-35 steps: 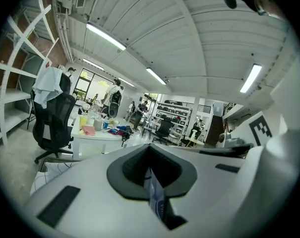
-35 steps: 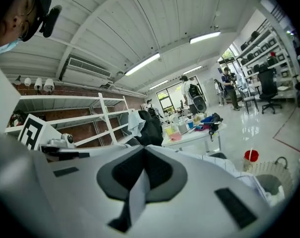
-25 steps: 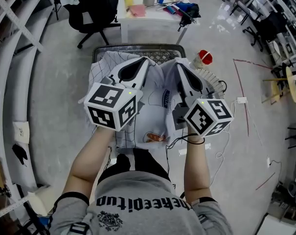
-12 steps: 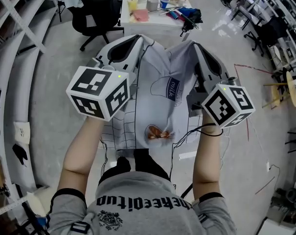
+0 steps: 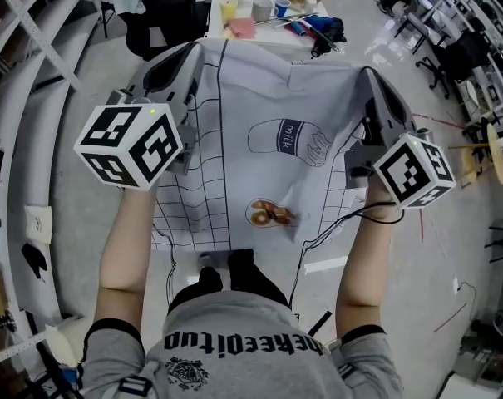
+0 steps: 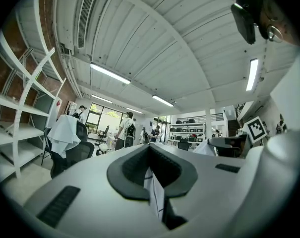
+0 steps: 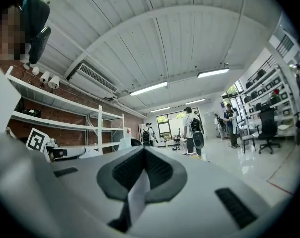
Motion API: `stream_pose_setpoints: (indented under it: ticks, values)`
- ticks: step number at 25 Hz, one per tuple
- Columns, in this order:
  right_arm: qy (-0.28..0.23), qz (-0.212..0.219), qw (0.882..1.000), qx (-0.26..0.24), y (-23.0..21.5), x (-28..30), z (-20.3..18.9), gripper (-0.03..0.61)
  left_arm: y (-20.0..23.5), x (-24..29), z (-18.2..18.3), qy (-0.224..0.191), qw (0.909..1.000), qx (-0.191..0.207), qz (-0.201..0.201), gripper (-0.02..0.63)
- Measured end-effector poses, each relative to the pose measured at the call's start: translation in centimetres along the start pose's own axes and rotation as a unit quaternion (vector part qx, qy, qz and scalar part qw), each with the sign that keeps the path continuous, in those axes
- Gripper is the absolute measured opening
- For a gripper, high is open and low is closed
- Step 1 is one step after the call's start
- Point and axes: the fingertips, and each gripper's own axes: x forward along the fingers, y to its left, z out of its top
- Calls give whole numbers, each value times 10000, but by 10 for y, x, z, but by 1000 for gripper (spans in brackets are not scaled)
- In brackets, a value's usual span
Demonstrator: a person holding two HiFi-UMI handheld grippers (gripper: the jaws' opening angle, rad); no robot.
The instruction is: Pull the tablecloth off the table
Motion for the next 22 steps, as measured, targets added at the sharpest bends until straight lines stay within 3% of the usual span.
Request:
stream_pose_setpoints:
  ticks: [14, 22]
  values:
    - [-142, -174, 9996, 142, -17, -14, -1, 9, 11, -19, 5, -135, 9998, 101, 109, 12]
    - [-61, -86, 9999, -68, -17, -1, 3, 9, 20, -8, 11, -72, 9987, 468, 214, 12]
